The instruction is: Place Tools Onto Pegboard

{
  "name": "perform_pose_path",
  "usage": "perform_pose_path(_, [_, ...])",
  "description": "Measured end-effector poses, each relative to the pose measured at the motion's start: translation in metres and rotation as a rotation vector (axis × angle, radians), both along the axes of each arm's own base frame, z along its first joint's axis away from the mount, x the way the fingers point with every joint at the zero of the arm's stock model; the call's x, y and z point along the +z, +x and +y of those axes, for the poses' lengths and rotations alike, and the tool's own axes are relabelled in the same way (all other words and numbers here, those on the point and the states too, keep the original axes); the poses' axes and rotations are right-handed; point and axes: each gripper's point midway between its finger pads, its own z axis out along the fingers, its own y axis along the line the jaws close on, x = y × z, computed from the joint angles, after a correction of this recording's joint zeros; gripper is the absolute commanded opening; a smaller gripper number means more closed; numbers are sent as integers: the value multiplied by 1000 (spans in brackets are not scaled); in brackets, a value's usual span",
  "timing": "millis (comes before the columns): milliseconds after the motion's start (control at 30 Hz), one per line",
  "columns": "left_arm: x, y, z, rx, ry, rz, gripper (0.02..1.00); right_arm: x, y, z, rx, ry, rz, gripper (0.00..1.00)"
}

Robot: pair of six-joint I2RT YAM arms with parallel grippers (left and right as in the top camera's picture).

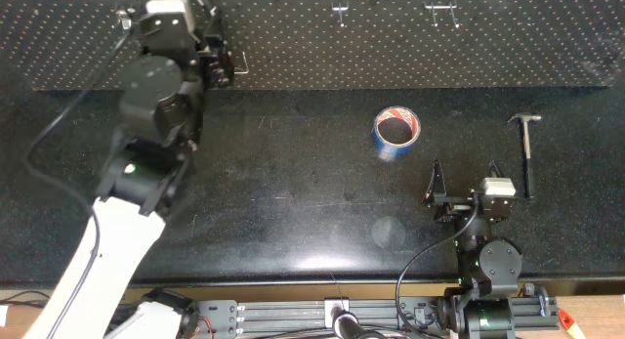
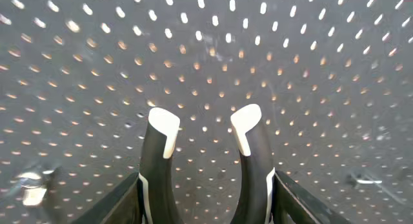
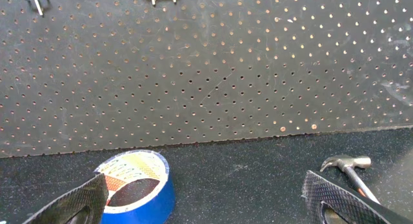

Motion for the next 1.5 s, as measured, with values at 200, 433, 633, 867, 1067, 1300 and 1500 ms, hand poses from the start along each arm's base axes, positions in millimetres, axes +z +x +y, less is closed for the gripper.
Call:
perform_pose_path(200, [-29, 31, -10, -4, 24, -31, 27, 0, 0, 0, 0, 0, 0, 980])
perform_pose_path(433, [-33, 54, -15, 9, 78, -102, 27, 0, 0, 0, 0, 0, 0, 980])
perform_pose_path(633, [-40, 61, -13, 30, 109, -103, 27, 0, 0, 0, 0, 0, 0, 980])
perform_pose_path(867, [-57, 71, -7, 78, 132, -79, 25, 0, 0, 0, 0, 0, 0, 980])
perform_pose_path(1067, [-75, 79, -10, 78, 144, -53, 25, 0, 0, 0, 0, 0, 0, 985])
perform_pose_path(1300, [-93, 85, -12, 75, 156, -21, 27, 0, 0, 0, 0, 0, 0, 980])
perform_pose_path(1500, [-99, 87, -12, 78, 160, -13, 29, 0, 0, 0, 0, 0, 0, 980])
